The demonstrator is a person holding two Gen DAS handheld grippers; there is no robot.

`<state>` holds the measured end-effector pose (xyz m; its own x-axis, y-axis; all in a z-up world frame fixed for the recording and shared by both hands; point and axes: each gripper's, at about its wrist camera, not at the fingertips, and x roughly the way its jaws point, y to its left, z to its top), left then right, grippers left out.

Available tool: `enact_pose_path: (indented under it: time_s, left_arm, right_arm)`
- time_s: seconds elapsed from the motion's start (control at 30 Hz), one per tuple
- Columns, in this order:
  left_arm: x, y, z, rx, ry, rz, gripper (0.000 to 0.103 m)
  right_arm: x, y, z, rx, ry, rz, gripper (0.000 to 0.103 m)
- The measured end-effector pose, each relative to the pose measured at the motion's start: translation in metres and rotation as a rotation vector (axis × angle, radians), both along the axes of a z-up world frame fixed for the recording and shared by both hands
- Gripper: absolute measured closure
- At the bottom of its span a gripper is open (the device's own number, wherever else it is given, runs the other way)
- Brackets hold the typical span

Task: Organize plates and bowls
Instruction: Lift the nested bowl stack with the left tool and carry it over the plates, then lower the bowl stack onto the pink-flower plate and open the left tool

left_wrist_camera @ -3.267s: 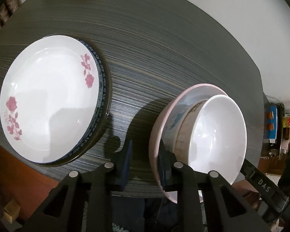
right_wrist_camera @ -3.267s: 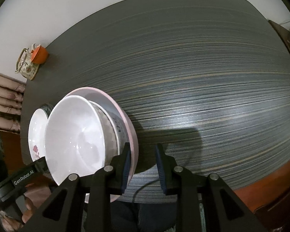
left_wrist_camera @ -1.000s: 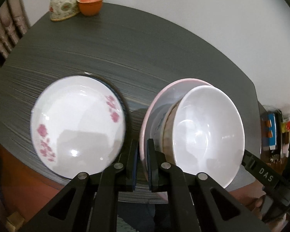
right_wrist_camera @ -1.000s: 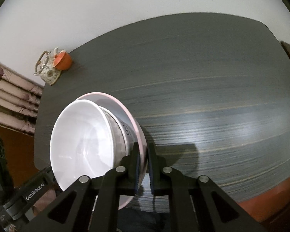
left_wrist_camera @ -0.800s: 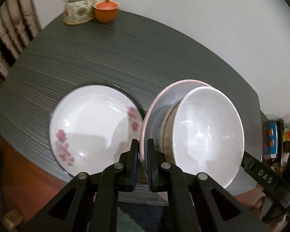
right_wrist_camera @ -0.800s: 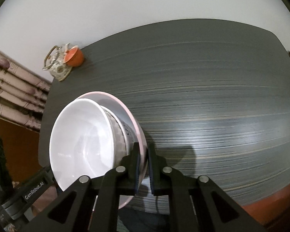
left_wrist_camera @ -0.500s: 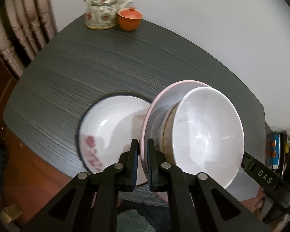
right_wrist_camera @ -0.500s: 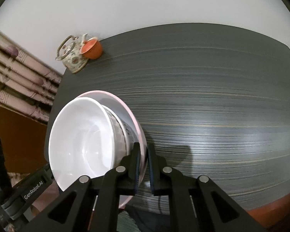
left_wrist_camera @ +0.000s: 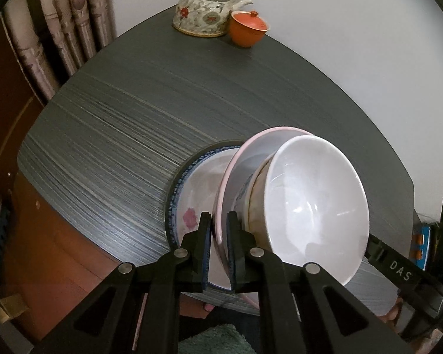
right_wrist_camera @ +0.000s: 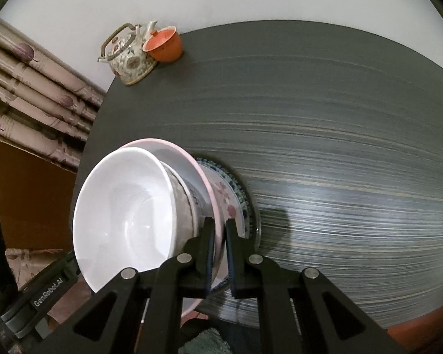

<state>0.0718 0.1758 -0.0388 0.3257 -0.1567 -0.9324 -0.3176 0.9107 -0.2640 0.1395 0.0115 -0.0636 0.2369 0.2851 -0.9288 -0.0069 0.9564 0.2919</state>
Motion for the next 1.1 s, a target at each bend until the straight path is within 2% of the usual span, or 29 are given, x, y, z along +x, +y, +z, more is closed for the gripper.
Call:
enact_pose_path:
  time_s: [0.57, 0.9, 0.97, 1.1]
  left_arm:
    - [0.005, 0.013, -0.026, -0.014, 0.011, 0.005, 0.096]
    - [0.005, 0.013, -0.027, -0.011, 0.006, 0.001, 0.096]
    - [0.005, 0.012, -0.025, -0.004, 0.004, -0.007, 0.095]
    - [0.002, 0.013, -0.024, 0.021, 0.003, 0.006, 0.083]
  right_arm:
    - [-0.001, 0.006, -0.014, -0.026, 0.004, -0.003, 0.095]
    - [-0.003, 0.005, -0.014, -0.013, 0.009, 0.002, 0.092]
    - [-0.003, 0.006, -0.013, -0.022, 0.012, 0.013, 0.092]
    - [-0.005, 0.007, -0.013, -0.036, 0.016, 0.024, 0.092]
